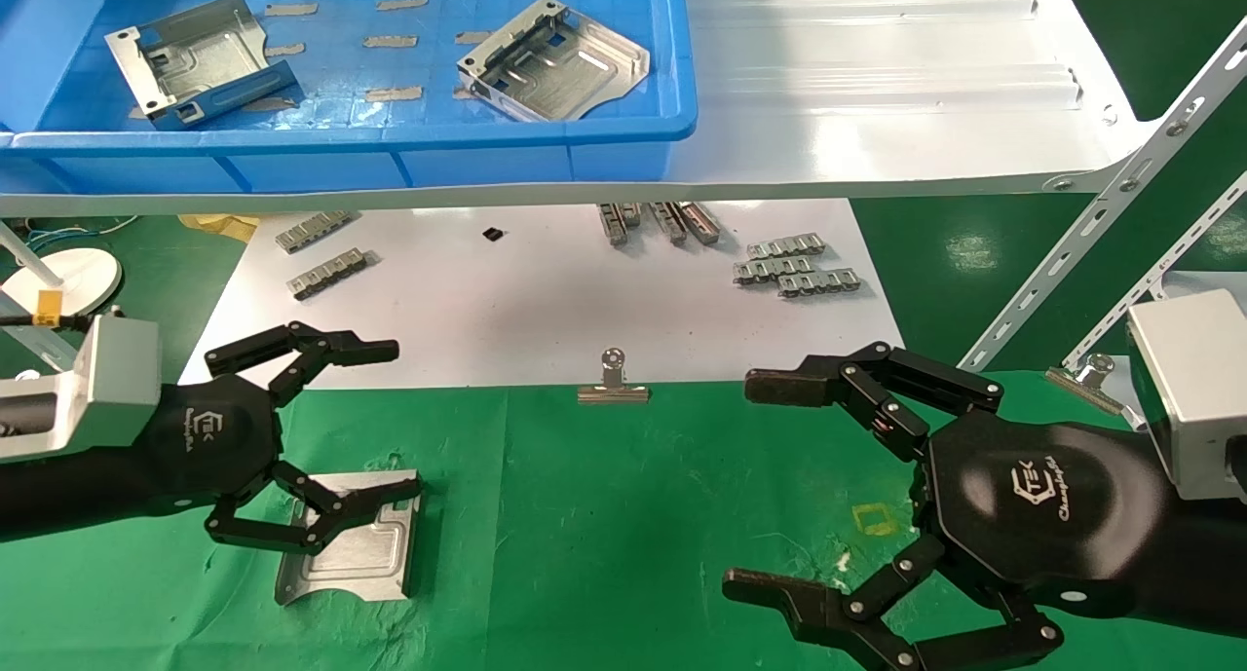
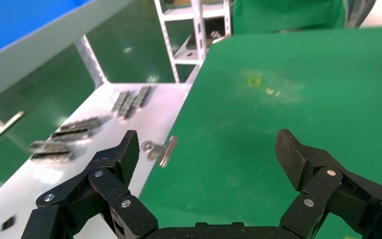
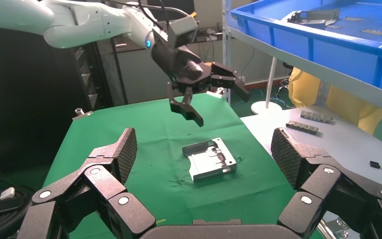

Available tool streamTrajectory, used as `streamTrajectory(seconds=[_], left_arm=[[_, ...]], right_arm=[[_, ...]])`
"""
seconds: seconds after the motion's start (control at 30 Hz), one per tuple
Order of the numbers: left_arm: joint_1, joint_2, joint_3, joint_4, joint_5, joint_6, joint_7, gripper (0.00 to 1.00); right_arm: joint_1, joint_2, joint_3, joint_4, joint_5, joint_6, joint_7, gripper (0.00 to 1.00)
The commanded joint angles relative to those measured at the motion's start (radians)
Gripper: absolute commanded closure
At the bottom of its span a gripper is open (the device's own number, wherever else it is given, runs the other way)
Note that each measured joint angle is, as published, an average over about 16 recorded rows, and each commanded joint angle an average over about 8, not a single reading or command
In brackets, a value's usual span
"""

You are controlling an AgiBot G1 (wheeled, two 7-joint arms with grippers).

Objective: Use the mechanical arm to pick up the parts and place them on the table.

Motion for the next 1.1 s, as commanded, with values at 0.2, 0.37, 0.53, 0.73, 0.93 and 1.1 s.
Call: streamTrajectory(seconds=[0.2,0.37,0.53,0.73,0.93,1.1], left_arm=[[0.058,-0.018,-0.051,-0.126,-0.040,-0.011,-0.113,0.00],[0.099,-0.031,-0.088,-0.217,-0.069,-0.019,-0.194,0.00],[0.140,-0.043,-0.125,-0.307,-0.097,-0.027,-0.275,0.00],[0.190,-0.059,-0.169,-0.415,-0.132,-0.036,-0.371,0.00],[0.230,-0.071,-0.204,-0.503,-0.159,-0.043,-0.445,0.00],[0.244,-0.075,-0.217,-0.534,-0.171,-0.046,-0.465,0.00]], right_arm=[[0.000,0.000,0.000,0.000,0.000,0.000,0.000,0.00],[0.000,0.000,0.000,0.000,0.000,0.000,0.000,0.00],[0.000,0.000,0.000,0.000,0.000,0.000,0.000,0.00],[0.000,0.000,0.000,0.000,0.000,0.000,0.000,0.00],[0.000,0.000,0.000,0.000,0.000,0.000,0.000,0.00],[0.000,0.000,0.000,0.000,0.000,0.000,0.000,0.00]])
